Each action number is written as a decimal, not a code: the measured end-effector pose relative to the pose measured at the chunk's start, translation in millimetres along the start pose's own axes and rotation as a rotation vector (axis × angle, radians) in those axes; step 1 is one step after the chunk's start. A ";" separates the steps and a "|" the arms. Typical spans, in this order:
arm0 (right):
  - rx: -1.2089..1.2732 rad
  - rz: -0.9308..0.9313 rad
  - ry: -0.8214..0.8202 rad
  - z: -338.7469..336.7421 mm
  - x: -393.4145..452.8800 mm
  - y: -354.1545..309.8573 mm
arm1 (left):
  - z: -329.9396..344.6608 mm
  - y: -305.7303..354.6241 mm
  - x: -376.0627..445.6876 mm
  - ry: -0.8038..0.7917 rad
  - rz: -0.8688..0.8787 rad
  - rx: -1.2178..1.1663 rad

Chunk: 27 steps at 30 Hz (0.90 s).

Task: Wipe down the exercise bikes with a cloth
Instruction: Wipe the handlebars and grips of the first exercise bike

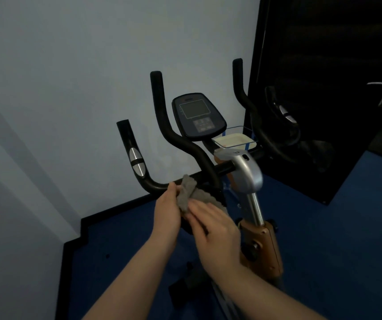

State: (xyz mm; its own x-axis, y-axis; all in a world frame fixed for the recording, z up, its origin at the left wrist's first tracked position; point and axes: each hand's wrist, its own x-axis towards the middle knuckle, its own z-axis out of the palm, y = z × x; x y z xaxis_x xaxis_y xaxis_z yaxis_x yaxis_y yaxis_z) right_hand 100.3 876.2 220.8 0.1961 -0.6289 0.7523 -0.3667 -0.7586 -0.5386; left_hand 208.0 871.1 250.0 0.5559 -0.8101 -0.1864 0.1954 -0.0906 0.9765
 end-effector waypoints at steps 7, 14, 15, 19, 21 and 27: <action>-0.061 -0.044 0.073 4.7 50.9 19.4 | 1.5 -1.4 -1.5 -0.005 0.141 0.069; -0.075 0.169 -0.170 0.5 15.8 17.1 | 1.0 -5.3 -4.9 0.012 0.254 0.138; -0.115 0.124 -0.189 -0.9 17.3 20.6 | 1.0 -5.8 -4.7 0.015 0.253 0.138; -0.242 0.130 -0.242 -2.3 62.7 27.0 | 1.5 -5.9 -5.4 0.035 0.238 0.134; -0.251 0.243 -0.324 -3.7 80.9 29.8 | 1.8 -5.8 -6.0 0.032 0.238 0.126; -0.267 0.234 -0.248 -3.7 31.6 11.9 | 2.4 -5.5 -7.4 0.034 0.281 0.155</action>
State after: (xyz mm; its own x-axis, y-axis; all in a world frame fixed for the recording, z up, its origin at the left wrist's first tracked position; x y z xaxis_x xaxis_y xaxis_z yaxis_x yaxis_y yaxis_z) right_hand 98.8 847.9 239.5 0.2803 -0.8255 0.4898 -0.6435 -0.5402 -0.5423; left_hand 200.9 876.2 246.3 0.5977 -0.7964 0.0917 -0.0931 0.0447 0.9947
